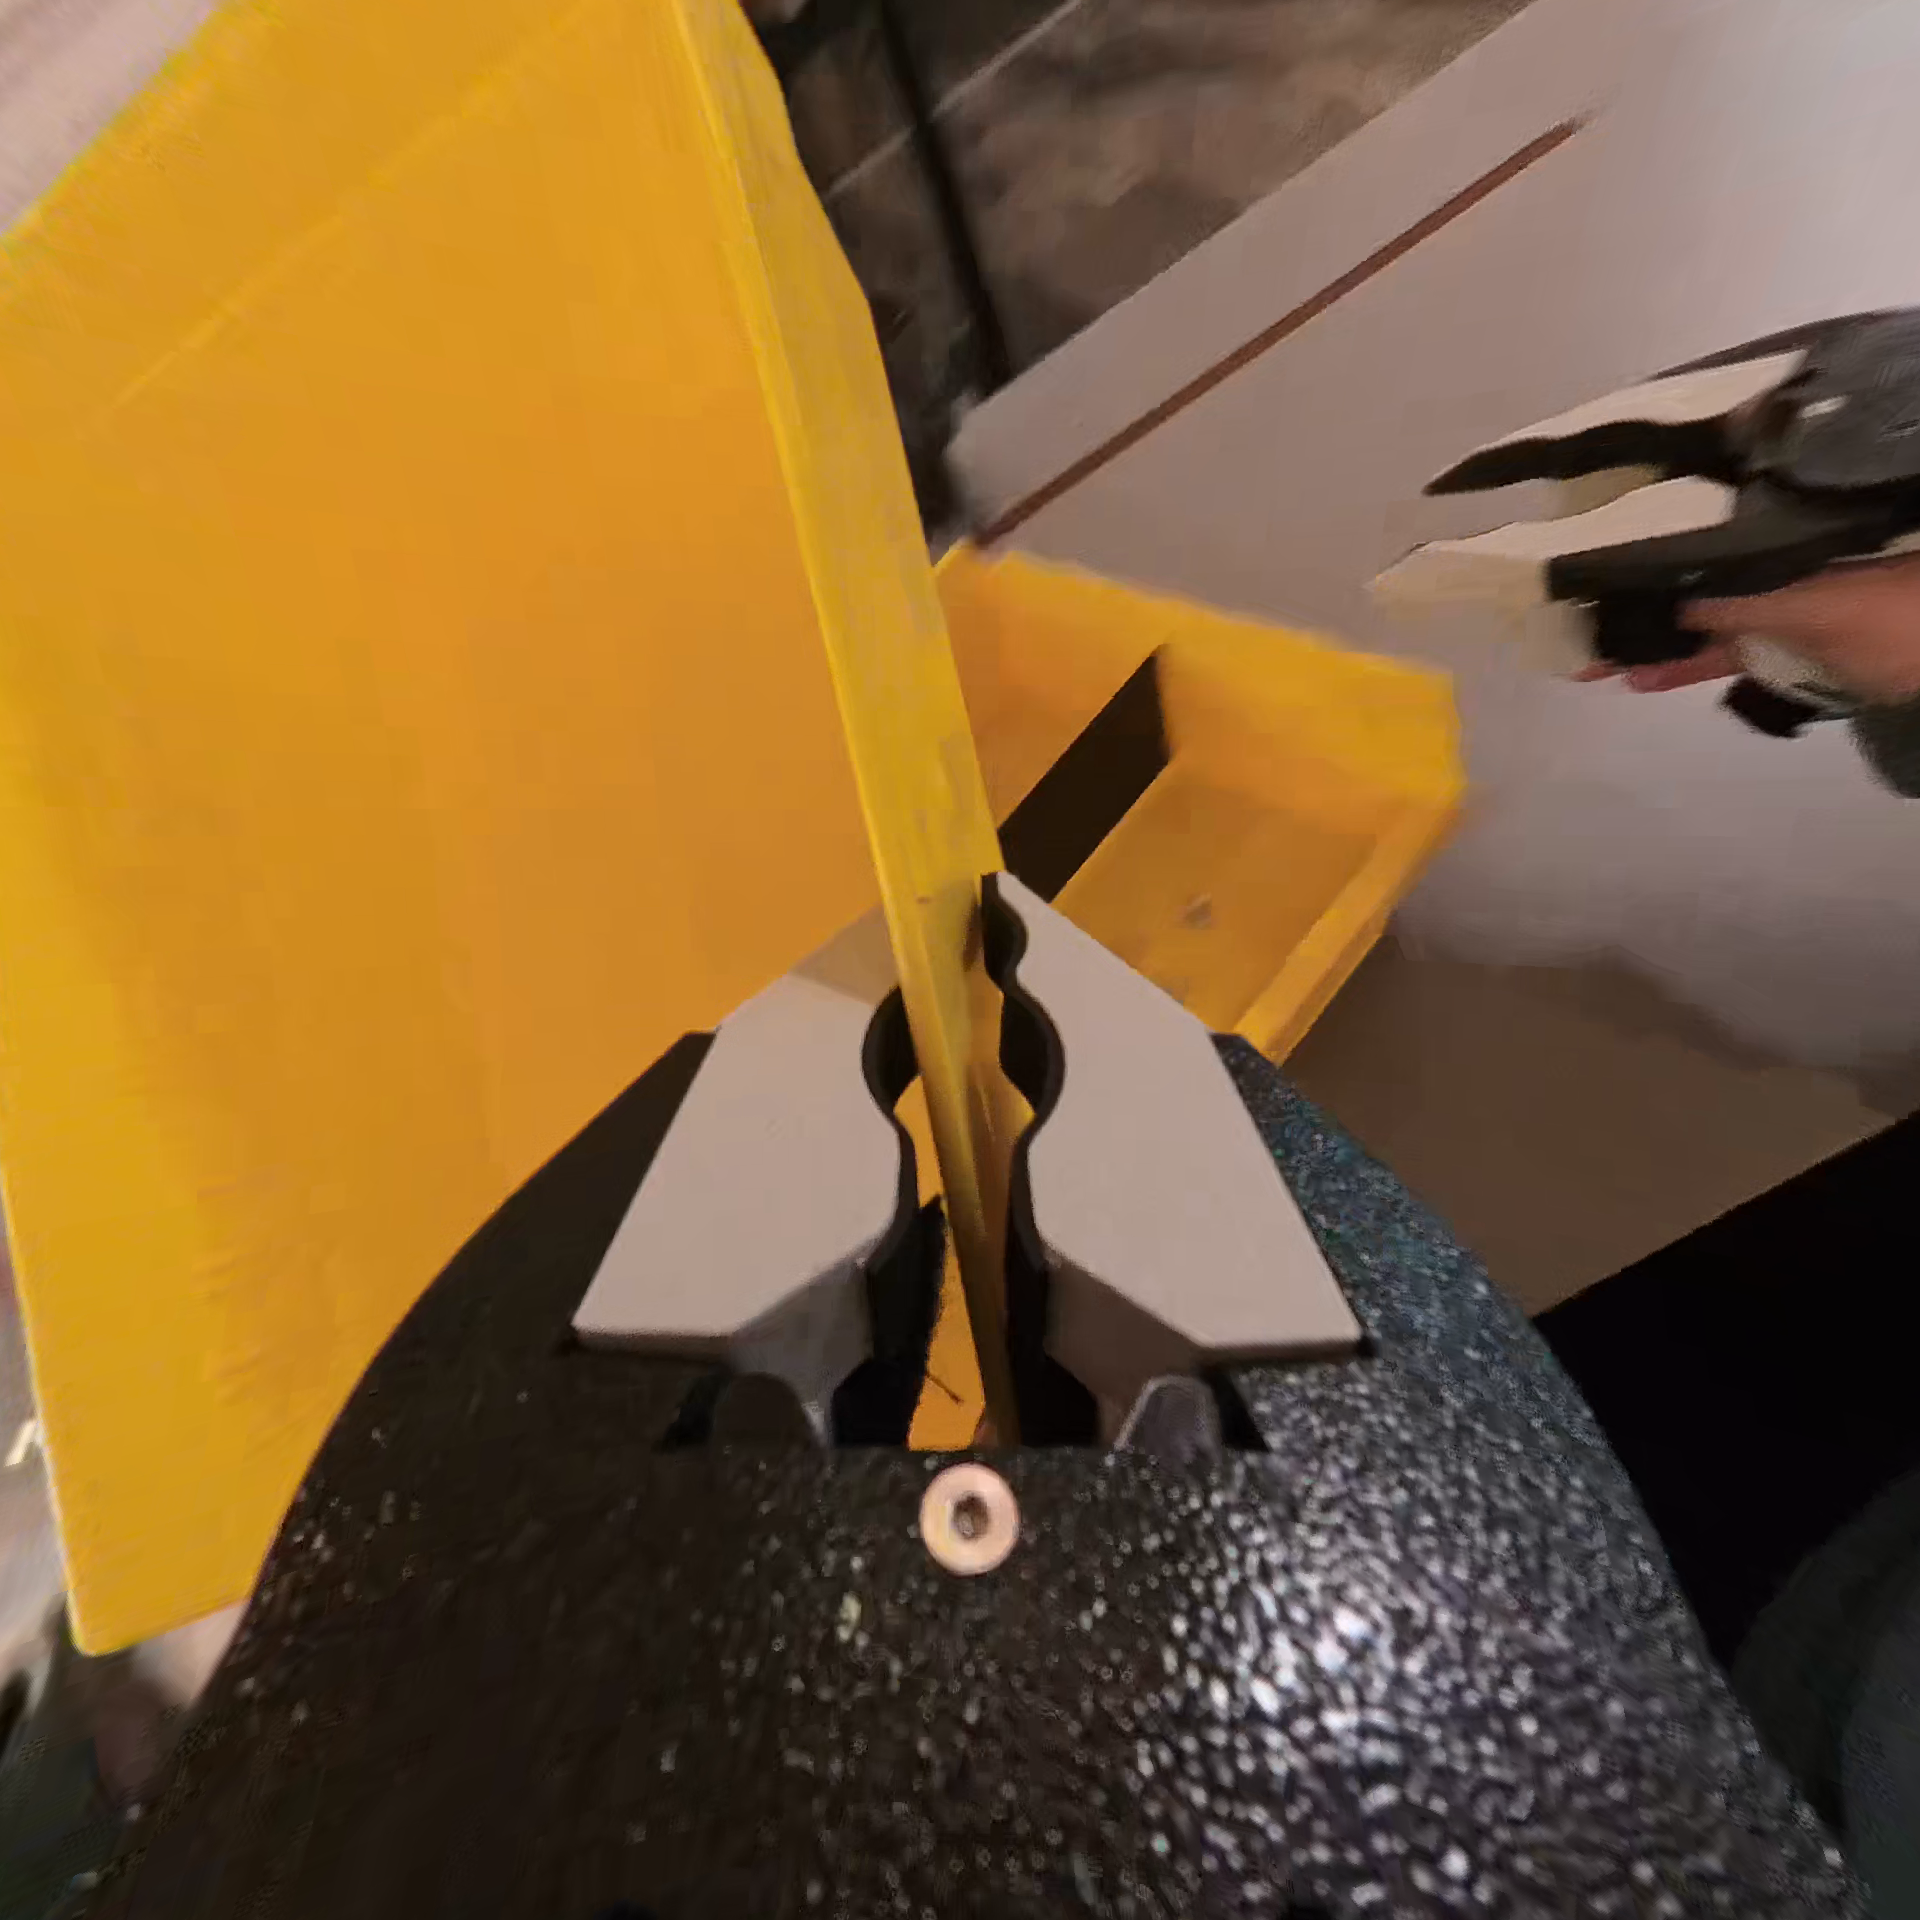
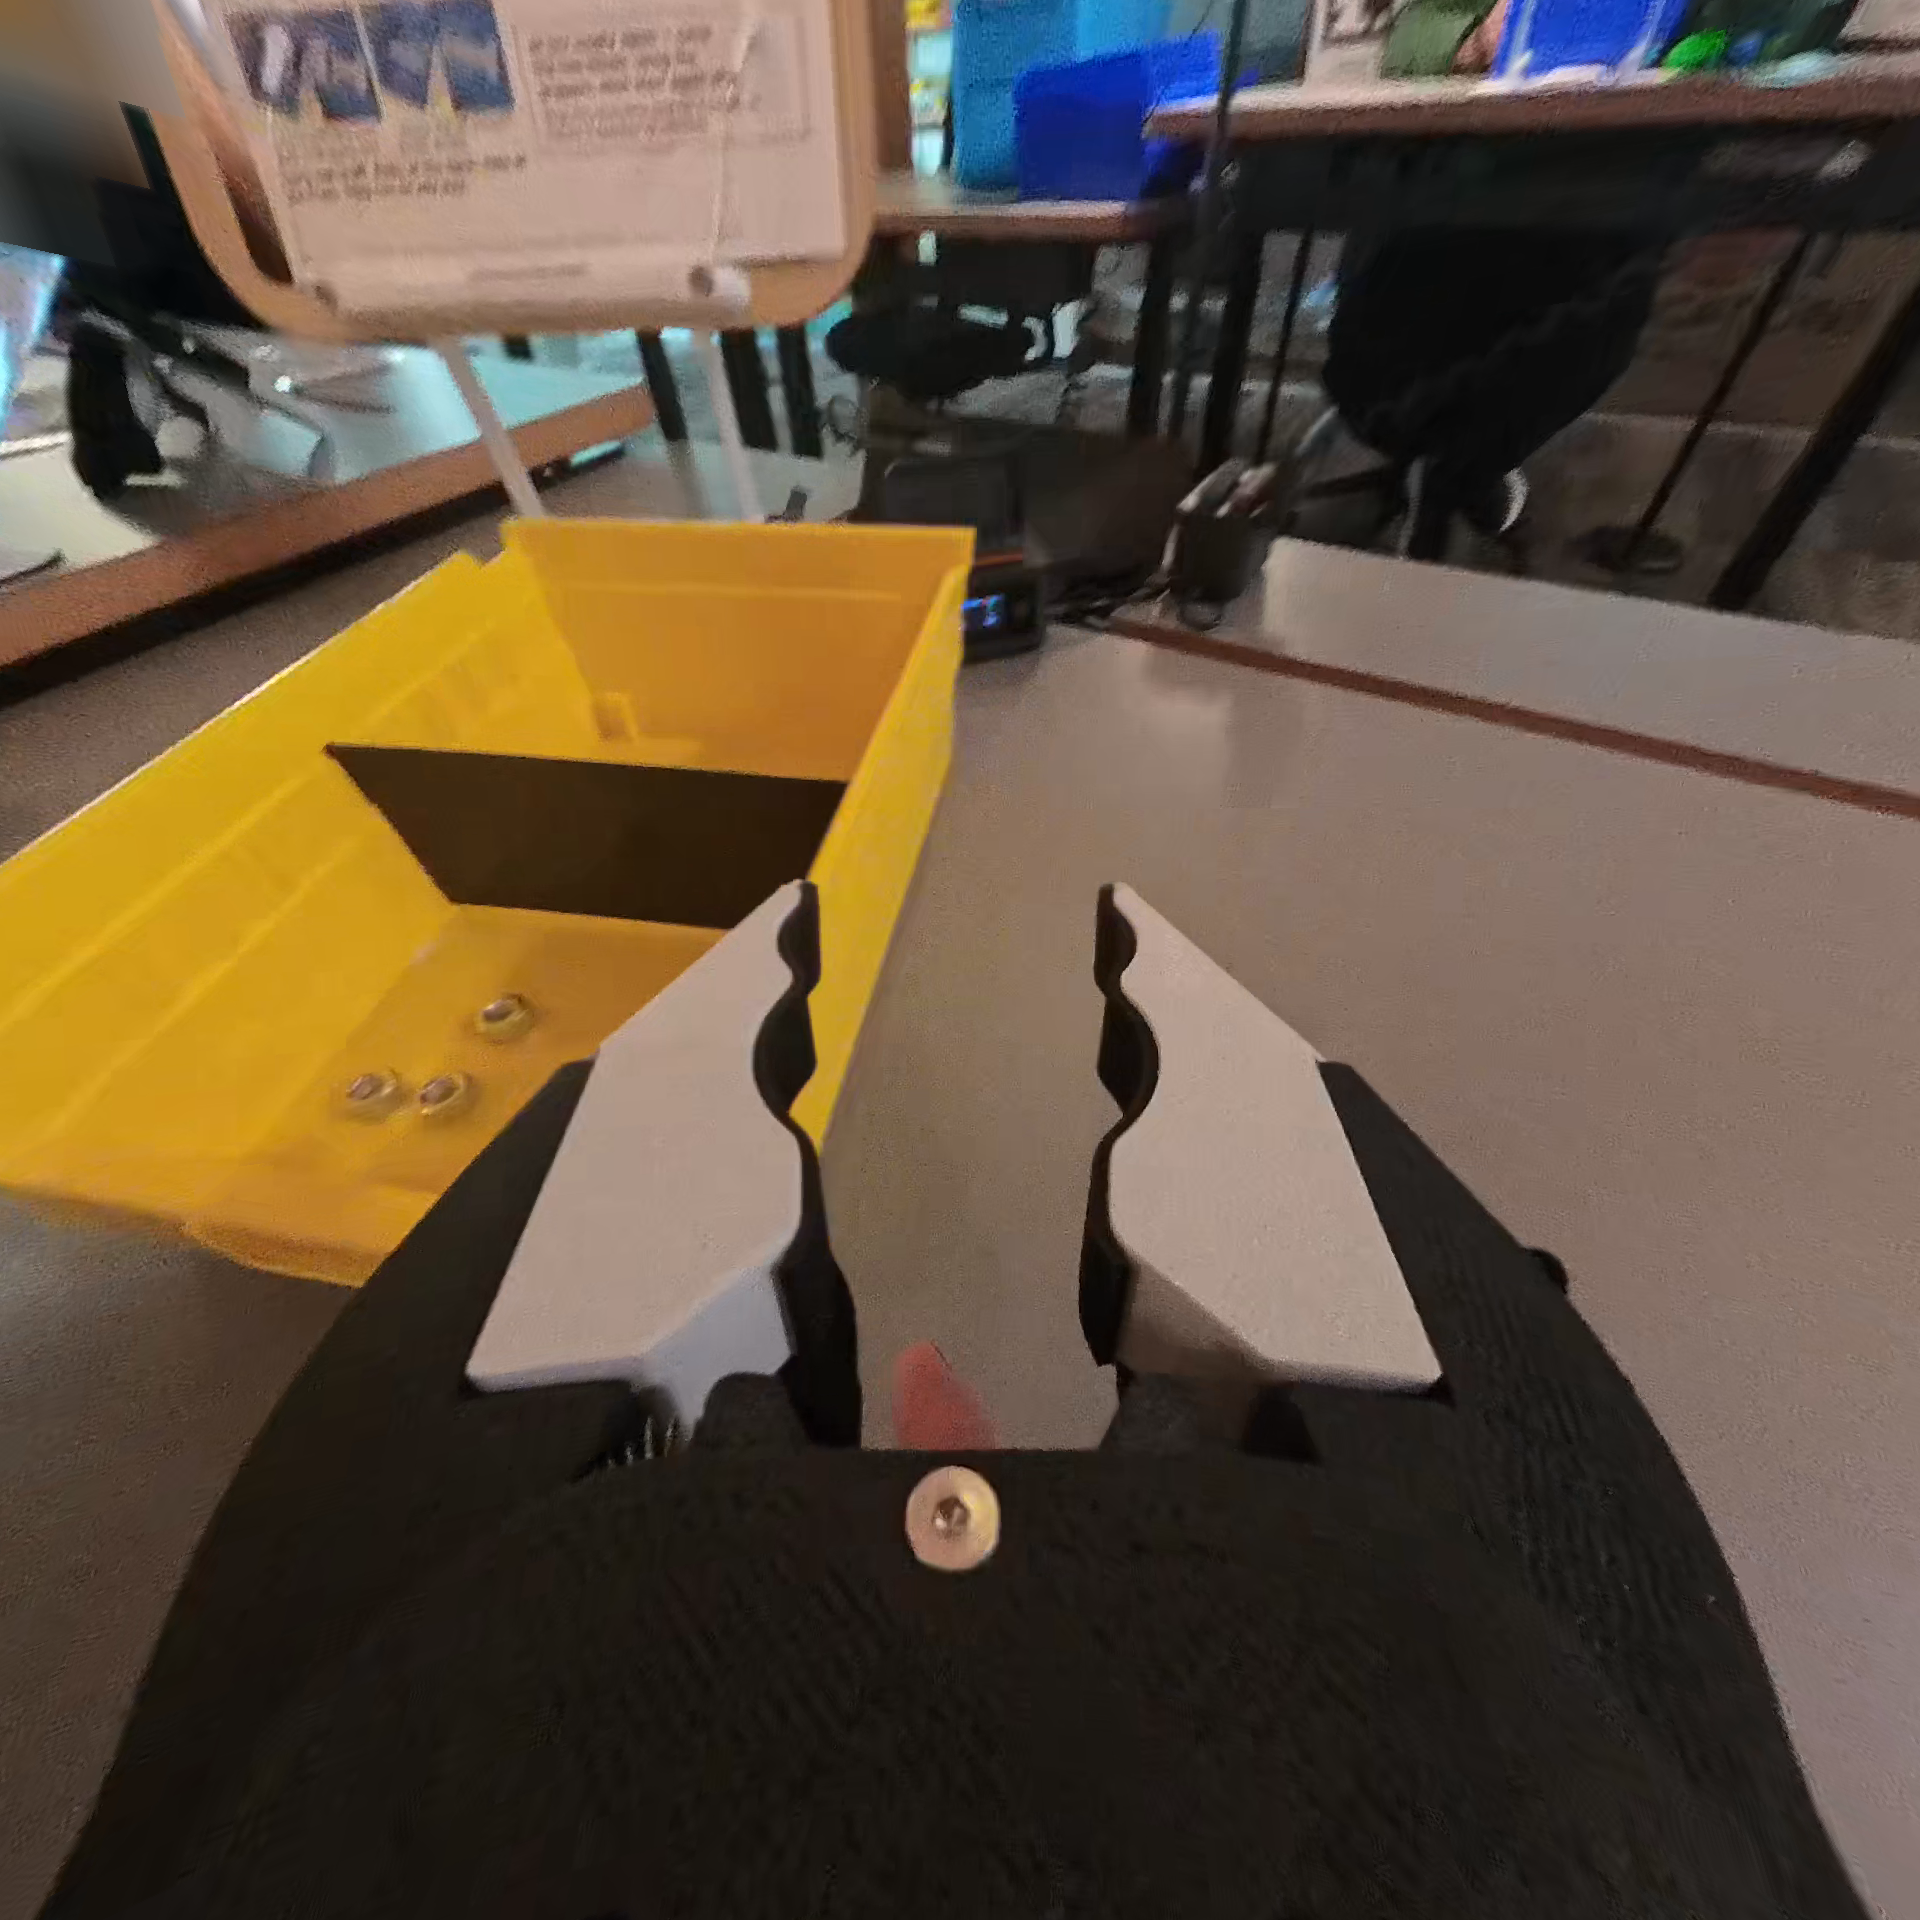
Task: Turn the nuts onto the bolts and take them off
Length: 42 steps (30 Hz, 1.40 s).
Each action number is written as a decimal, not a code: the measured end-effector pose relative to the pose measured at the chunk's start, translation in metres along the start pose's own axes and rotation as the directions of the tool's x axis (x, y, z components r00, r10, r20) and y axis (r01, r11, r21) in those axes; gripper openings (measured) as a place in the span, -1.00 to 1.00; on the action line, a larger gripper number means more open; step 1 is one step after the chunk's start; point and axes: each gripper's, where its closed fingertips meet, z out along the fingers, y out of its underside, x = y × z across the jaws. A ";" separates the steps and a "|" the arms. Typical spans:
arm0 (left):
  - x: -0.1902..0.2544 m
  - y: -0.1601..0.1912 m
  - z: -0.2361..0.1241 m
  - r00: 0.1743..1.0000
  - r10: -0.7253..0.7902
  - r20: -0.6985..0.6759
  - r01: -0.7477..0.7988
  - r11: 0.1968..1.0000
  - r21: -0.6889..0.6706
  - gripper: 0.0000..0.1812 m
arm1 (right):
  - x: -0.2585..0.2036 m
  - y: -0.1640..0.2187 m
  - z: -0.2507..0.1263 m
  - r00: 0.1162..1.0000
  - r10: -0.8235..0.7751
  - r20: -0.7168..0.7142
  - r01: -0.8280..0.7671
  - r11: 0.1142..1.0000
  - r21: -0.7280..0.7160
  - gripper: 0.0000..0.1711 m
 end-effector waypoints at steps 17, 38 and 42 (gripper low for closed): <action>0.357 -0.166 0.243 0.697 0.218 -0.684 -0.214 0.973 0.092 -0.93 | 0.312 -0.029 -0.282 0.730 0.187 -0.658 0.106 0.920 0.378 -0.61; 0.284 -0.166 0.223 0.908 0.197 -0.370 -0.085 0.951 0.297 0.19 | 0.245 -0.040 -0.193 0.871 0.053 -0.488 0.126 0.936 0.328 -0.59; 0.180 -0.126 0.171 0.957 -0.024 -0.288 0.125 0.934 0.335 0.15 | 0.193 -0.027 -0.142 0.935 -0.029 -0.354 0.103 0.976 0.192 -0.64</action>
